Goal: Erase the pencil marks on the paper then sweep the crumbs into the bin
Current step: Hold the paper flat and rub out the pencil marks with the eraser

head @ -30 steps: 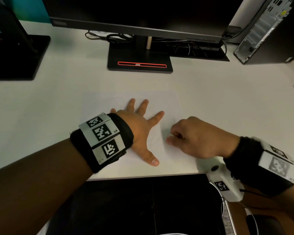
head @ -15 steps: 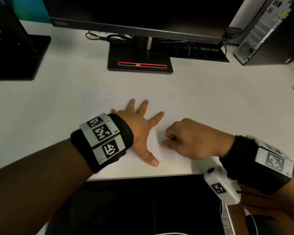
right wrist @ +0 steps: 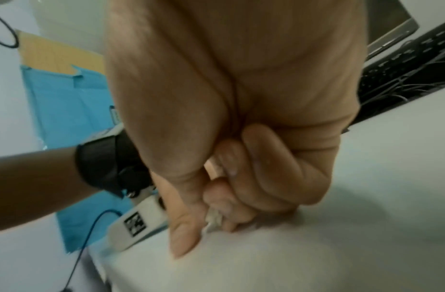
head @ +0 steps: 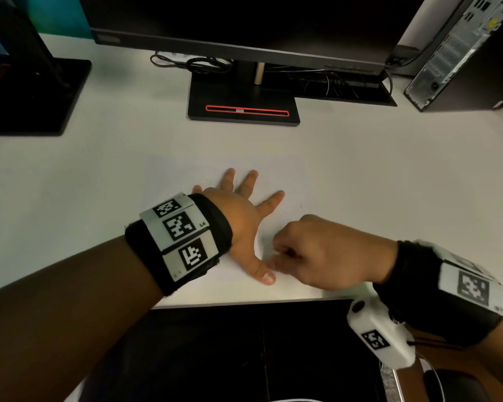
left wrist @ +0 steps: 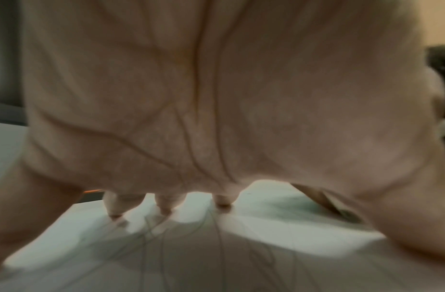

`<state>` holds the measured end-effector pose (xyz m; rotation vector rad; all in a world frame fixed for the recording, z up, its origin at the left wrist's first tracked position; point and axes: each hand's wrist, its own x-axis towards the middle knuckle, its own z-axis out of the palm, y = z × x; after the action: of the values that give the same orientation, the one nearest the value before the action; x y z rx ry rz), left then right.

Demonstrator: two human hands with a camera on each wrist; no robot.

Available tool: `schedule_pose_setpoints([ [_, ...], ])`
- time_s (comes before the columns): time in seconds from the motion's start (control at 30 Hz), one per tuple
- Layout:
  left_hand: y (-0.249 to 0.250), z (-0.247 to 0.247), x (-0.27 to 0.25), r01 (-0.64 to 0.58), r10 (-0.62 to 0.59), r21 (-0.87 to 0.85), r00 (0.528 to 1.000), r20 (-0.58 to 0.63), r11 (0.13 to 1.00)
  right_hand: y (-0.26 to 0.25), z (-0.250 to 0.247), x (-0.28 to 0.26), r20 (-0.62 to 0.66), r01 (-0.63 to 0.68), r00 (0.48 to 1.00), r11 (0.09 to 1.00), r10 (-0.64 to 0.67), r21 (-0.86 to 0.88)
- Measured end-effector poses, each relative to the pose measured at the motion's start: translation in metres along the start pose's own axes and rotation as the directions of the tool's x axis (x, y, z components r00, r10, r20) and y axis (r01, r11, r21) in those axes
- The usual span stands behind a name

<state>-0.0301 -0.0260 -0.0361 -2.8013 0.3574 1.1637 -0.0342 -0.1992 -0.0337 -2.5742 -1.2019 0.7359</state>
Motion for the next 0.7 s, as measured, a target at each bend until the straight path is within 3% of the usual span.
schedule_pose_setpoints([
  [0.13,0.0,0.0,0.0,-0.001,0.001,-0.002,1.0,-0.006,1.0,0.016,-0.012,0.007,-0.086,-0.109,0.991,0.993,0.104,-0.053],
  [0.27,0.0,0.0,-0.001,-0.003,0.003,-0.001,1.0,-0.007,1.0,-0.001,0.002,0.002,-0.018,0.002,1.0,1.0,-0.003,-0.024],
  [0.43,-0.001,0.001,0.001,-0.003,0.003,0.001,1.0,-0.016,1.0,0.016,-0.011,0.01,-0.079,-0.108,0.991,0.993,0.105,-0.043],
  [0.57,-0.001,0.001,0.0,-0.007,0.007,-0.003,1.0,-0.011,1.0,-0.001,0.001,0.006,-0.001,-0.012,1.0,1.0,0.012,0.021],
  [0.7,-0.001,0.001,0.001,0.001,-0.001,0.001,1.0,-0.005,1.0,0.015,-0.014,0.014,-0.072,-0.134,0.989,0.991,0.132,-0.023],
])
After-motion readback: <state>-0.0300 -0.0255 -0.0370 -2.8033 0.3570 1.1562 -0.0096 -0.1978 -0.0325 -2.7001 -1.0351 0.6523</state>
